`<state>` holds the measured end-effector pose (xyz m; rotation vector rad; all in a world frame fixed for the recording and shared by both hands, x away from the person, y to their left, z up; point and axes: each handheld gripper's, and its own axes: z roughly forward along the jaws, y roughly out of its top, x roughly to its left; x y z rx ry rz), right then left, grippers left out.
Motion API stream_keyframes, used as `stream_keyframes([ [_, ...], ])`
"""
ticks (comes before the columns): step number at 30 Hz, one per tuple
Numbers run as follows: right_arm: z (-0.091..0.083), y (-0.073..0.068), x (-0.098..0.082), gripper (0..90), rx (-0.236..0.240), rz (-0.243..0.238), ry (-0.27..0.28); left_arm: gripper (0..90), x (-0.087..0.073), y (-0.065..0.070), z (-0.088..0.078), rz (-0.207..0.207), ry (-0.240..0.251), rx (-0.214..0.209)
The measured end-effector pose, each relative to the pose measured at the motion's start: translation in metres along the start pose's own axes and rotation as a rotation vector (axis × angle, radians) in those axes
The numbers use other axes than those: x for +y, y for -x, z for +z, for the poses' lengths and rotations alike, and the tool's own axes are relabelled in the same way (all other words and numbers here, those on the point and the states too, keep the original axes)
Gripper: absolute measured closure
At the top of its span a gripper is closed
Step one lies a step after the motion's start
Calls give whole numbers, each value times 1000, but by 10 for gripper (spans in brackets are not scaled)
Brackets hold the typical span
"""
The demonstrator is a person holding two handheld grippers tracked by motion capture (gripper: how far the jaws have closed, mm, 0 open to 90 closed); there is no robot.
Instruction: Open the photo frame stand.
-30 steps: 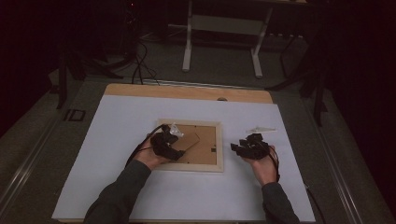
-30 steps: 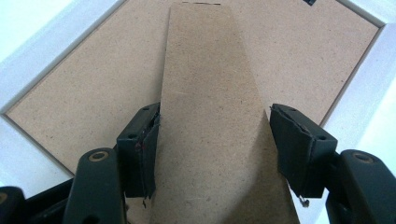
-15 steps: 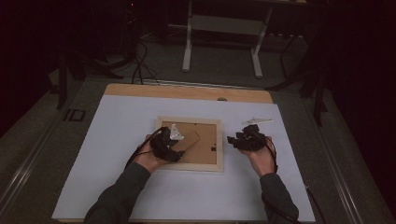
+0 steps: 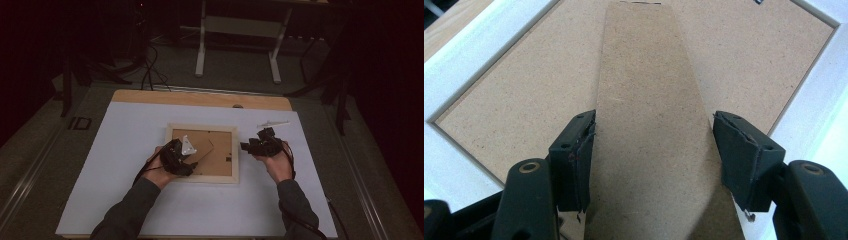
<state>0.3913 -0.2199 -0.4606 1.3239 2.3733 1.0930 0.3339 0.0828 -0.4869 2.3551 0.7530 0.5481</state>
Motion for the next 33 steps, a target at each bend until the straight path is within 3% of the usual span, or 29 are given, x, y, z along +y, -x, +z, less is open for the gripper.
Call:
stream_keyframes([
  [12, 10, -4, 11, 555, 24, 8, -23, 383, -2, 7, -4, 32, 28, 40],
  [27, 20, 1, 14, 522, 96, 38, -47, 383, -4, 17, -11, 79, 63, 96],
  [33, 21, 3, 16, 530, 126, 34, -55, 383, -4, 22, -14, 115, 81, 132],
])
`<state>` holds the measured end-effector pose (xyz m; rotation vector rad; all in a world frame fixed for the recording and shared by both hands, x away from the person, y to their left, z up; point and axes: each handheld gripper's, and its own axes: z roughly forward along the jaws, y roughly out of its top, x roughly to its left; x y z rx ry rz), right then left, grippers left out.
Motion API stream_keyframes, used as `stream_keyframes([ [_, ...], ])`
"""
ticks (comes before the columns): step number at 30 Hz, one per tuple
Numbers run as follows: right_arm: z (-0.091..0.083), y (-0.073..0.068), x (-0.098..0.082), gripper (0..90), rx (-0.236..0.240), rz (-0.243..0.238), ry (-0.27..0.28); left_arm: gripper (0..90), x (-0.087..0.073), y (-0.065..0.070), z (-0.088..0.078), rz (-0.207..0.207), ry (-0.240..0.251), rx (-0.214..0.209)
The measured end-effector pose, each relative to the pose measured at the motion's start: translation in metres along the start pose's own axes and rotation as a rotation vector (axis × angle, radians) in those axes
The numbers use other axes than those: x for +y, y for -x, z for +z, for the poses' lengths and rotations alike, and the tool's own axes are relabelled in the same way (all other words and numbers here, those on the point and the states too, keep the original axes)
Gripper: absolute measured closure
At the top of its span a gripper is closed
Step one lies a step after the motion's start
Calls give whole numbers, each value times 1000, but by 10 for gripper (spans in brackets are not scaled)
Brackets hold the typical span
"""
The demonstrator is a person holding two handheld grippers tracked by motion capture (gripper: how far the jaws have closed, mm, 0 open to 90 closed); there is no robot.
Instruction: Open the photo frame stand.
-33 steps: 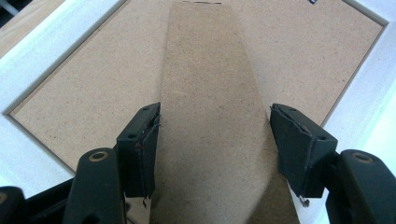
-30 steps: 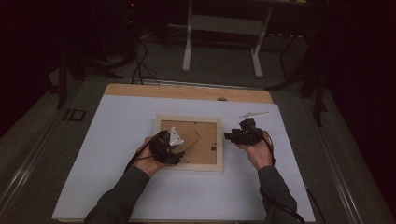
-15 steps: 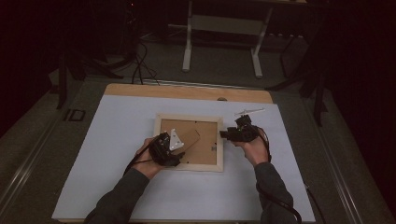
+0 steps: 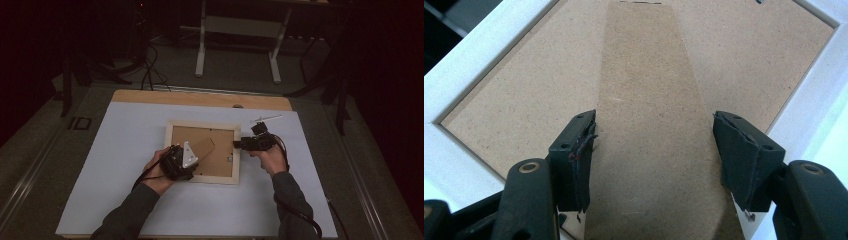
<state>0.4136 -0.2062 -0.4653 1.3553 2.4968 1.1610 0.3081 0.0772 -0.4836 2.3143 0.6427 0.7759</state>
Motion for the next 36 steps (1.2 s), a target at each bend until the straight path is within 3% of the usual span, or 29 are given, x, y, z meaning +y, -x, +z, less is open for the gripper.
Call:
stream_keyframes([
  [16, 1, 9, 1, 520, 122, 44, 10, 383, -3, 6, -4, 49, 52, 40],
  [26, -3, 11, -2, 574, 139, 76, 37, 379, -6, 4, -4, 46, 65, 34],
  [33, -2, 11, -4, 579, 140, 98, 46, 298, -4, -6, -5, -37, 80, -48],
  [36, -3, 10, -3, 580, 135, 97, 41, 283, -4, -14, -4, -114, 76, -112],
])
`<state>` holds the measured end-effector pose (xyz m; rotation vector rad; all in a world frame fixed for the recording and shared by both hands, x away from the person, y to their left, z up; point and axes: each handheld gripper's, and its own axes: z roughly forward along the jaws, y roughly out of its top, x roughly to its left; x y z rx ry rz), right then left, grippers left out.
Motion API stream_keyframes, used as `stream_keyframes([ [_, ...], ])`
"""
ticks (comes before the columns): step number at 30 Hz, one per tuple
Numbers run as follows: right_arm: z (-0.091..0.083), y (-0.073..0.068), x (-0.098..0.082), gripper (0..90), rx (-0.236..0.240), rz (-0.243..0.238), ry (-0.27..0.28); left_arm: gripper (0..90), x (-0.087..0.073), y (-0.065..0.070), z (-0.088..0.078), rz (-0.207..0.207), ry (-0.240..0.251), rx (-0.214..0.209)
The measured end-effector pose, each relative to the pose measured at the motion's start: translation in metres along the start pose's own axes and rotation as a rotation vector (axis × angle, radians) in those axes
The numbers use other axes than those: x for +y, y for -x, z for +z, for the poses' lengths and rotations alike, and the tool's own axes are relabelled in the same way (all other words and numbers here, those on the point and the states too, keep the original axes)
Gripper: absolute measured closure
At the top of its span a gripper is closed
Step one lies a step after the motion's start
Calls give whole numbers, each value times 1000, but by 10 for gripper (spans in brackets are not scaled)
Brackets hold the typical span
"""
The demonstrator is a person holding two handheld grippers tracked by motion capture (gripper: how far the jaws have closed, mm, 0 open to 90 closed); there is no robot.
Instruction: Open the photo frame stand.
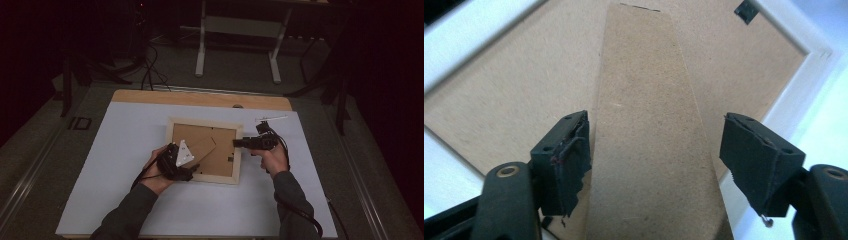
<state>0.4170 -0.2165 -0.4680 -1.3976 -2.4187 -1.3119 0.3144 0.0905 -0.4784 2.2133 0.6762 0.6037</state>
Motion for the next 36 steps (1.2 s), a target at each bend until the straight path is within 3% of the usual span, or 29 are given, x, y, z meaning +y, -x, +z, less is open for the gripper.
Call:
stream_keyframes([
  [4, -1, -1, 0, 580, -3, -8, 1, 272, 0, -13, 0, -103, -9, -82],
  [8, -1, -2, 0, 579, -6, -9, 0, 326, -2, -23, -1, -180, -5, -159],
  [15, -1, -2, 0, 579, -7, -10, 3, 360, -4, -31, 1, -234, -39, -225],
  [19, -2, -4, 0, 579, -11, -21, 4, 398, -3, -29, 4, -233, -67, -253],
  [22, -4, -6, 1, 580, -18, -31, 3, 398, -3, -28, 8, -227, -98, -247],
  [29, -6, -7, 2, 587, -25, -41, 14, 478, 0, -23, 8, -191, -117, -236],
  [36, -7, -7, 2, 589, -27, -41, 23, 483, 2, -21, 9, -171, -128, -217],
])
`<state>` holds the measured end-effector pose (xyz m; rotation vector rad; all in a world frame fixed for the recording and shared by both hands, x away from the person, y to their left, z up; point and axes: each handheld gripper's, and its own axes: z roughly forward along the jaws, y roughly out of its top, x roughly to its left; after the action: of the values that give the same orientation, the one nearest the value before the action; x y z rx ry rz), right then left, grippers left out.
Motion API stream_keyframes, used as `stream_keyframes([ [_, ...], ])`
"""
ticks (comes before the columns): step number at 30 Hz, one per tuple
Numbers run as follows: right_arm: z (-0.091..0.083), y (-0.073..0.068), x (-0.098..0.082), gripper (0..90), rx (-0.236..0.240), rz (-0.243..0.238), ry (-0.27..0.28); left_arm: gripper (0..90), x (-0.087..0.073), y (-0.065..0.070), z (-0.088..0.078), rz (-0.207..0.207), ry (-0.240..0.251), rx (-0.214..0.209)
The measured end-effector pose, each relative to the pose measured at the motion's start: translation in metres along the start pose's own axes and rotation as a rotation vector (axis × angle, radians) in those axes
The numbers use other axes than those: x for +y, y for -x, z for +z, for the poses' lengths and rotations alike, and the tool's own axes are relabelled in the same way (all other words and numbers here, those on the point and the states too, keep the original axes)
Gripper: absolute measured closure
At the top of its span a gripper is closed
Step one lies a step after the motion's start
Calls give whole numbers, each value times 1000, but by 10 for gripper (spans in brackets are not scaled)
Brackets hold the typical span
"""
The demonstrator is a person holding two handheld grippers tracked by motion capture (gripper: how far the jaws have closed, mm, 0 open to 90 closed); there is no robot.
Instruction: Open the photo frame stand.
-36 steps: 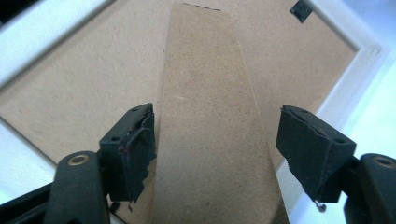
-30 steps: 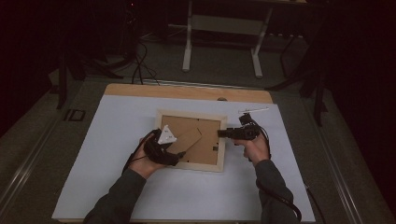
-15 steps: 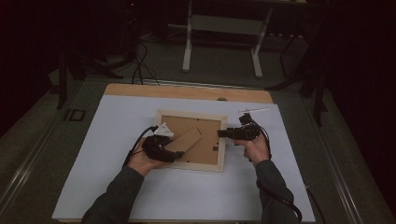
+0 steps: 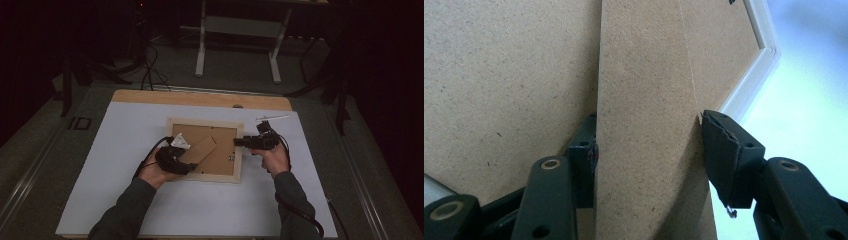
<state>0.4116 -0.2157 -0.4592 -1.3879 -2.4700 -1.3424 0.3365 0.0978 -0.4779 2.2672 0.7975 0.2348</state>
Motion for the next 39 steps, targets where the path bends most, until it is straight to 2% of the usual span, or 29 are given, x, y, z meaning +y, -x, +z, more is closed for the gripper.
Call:
stream_keyframes([
  [1, 0, 0, 0, 590, -1, -1, 2, 483, 1, 2, 0, 11, 3, 19],
  [6, -6, -2, 2, 597, -21, -19, 21, 486, 4, 4, 2, 24, 5, 56],
  [18, -13, -8, 6, 609, -49, -58, 61, 493, 7, 4, 4, 30, 16, 117],
  [39, -22, -20, 13, 617, -99, -117, 121, 502, 13, -1, 6, 18, 34, 146],
])
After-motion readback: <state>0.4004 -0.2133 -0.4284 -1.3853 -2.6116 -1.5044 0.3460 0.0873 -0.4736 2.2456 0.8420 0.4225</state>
